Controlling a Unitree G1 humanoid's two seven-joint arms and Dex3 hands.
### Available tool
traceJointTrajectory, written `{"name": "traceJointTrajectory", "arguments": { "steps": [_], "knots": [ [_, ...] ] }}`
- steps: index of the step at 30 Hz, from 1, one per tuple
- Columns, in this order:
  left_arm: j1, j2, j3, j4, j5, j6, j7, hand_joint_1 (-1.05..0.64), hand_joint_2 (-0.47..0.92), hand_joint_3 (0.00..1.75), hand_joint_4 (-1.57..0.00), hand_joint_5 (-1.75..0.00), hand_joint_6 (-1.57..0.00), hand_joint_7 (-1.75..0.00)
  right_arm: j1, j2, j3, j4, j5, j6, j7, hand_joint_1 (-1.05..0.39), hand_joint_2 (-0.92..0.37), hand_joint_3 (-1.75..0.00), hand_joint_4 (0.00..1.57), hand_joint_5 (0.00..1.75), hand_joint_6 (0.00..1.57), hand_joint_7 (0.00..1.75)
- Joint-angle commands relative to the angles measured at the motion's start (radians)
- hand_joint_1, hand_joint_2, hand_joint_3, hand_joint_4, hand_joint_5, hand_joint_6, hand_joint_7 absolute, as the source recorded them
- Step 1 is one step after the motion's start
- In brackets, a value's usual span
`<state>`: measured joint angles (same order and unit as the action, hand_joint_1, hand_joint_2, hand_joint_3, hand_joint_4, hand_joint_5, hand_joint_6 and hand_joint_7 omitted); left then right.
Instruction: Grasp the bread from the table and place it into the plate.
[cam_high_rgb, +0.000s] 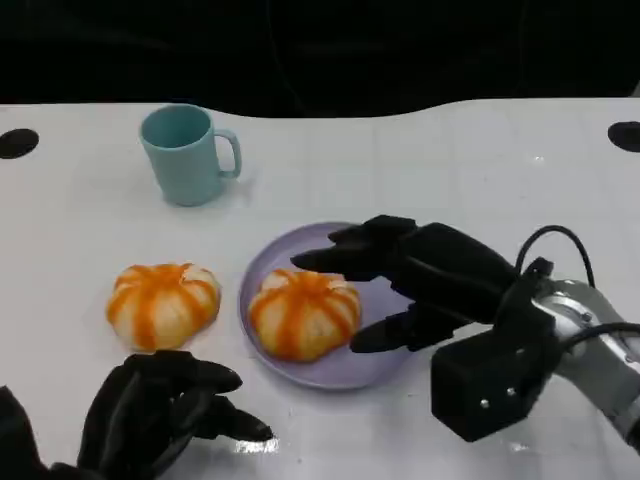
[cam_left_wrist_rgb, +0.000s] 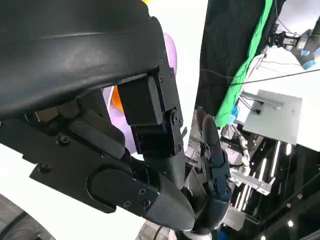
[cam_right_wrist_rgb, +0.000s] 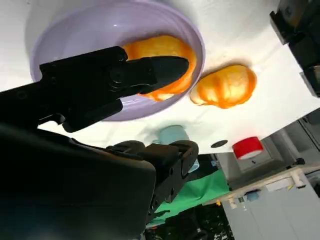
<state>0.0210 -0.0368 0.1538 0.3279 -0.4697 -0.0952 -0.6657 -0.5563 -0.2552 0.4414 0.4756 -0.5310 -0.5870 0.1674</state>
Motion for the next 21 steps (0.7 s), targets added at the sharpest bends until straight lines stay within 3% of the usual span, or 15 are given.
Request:
{"name": "traceJointTrajectory", "arguments": {
  "steps": [1, 9, 13, 16, 19, 21],
  "knots": [
    [0.01, 0.01, 0.004, -0.008, 0.0, -0.006, 0.004, -0.96, 0.81, 0.0, -1.57, -0.21, -1.54, 0.0, 0.07, -0.048, -0.05, -0.089, 0.046, -0.007, 0.004, -0.69, -0.92, -0.24, 0.13, 0.35, 0.33, 0.02],
    [0.016, 0.012, 0.004, -0.016, 0.001, -0.004, 0.006, -0.96, 0.82, 0.01, -1.57, -0.21, -1.54, 0.0, 0.187, -0.092, -0.116, -0.199, 0.115, -0.039, 0.016, -0.63, -0.92, -0.23, 0.29, 0.47, 0.45, 0.08],
    [0.014, 0.011, 0.005, -0.012, -0.003, -0.004, 0.002, -0.96, 0.82, 0.0, -1.57, -0.2, -1.54, 0.0, 0.24, -0.093, -0.157, -0.218, 0.17, -0.078, 0.0, -0.53, -0.92, -0.12, 0.44, 0.72, 0.64, 0.18],
    [0.008, 0.008, 0.008, -0.004, -0.008, -0.001, 0.001, -0.95, 0.81, 0.0, -1.57, -0.2, -1.54, 0.0, 0.288, -0.1, -0.196, -0.231, 0.21, -0.118, -0.01, -0.48, -0.92, -0.09, 0.53, 1.09, 0.78, 0.35],
    [0.009, 0.007, 0.005, -0.011, -0.004, 0.003, 0.008, -0.95, 0.81, 0.0, -1.57, -0.2, -1.54, 0.0, 0.331, -0.097, -0.228, -0.226, 0.268, -0.182, -0.01, -0.44, -0.92, -0.09, 0.61, 1.28, 0.77, 0.7],
    [0.008, 0.006, 0.004, -0.012, -0.005, 0.003, 0.009, -0.95, 0.81, 0.0, -1.57, -0.19, -1.54, 0.0, 0.355, -0.094, -0.242, -0.222, 0.309, -0.206, 0.0, -0.42, -0.92, -0.09, 0.64, 1.34, 0.74, 0.84]
  ]
}}
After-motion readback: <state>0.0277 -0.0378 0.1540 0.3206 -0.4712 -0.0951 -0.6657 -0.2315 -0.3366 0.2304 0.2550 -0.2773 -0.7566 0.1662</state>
